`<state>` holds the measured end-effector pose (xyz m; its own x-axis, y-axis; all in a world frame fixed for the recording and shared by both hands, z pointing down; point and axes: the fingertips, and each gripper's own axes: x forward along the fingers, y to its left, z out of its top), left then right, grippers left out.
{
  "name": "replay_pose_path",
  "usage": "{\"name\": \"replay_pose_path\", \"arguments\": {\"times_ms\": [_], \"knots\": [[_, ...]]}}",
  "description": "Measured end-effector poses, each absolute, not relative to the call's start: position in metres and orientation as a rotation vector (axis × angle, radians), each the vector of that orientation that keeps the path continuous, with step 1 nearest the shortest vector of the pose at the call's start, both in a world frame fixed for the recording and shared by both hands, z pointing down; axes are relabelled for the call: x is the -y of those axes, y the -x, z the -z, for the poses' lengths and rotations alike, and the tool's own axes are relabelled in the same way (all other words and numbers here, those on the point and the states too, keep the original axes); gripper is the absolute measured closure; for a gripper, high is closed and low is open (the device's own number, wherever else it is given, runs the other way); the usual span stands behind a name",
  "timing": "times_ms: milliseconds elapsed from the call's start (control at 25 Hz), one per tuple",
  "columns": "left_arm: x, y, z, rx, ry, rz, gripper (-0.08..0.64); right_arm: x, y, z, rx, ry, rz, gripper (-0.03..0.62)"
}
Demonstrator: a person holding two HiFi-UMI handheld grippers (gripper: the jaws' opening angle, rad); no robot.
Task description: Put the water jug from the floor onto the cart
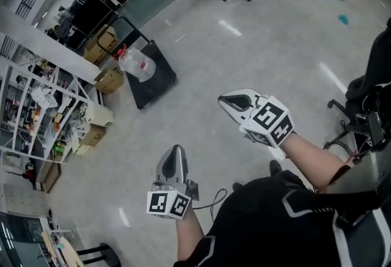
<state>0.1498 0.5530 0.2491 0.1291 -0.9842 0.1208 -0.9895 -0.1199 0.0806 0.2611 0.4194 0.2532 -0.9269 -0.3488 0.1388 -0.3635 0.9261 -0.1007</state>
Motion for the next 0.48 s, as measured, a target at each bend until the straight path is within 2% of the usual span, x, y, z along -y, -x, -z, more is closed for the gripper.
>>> {"name": "replay_pose_path", "arguments": {"times_ms": [480], "knots": [[-0.590,-0.147,-0.224,1.918,-2.324,-0.002,0.568,-0.461,-0.258,-0.247,2.919,-0.614,-0.306,0.591]]}}
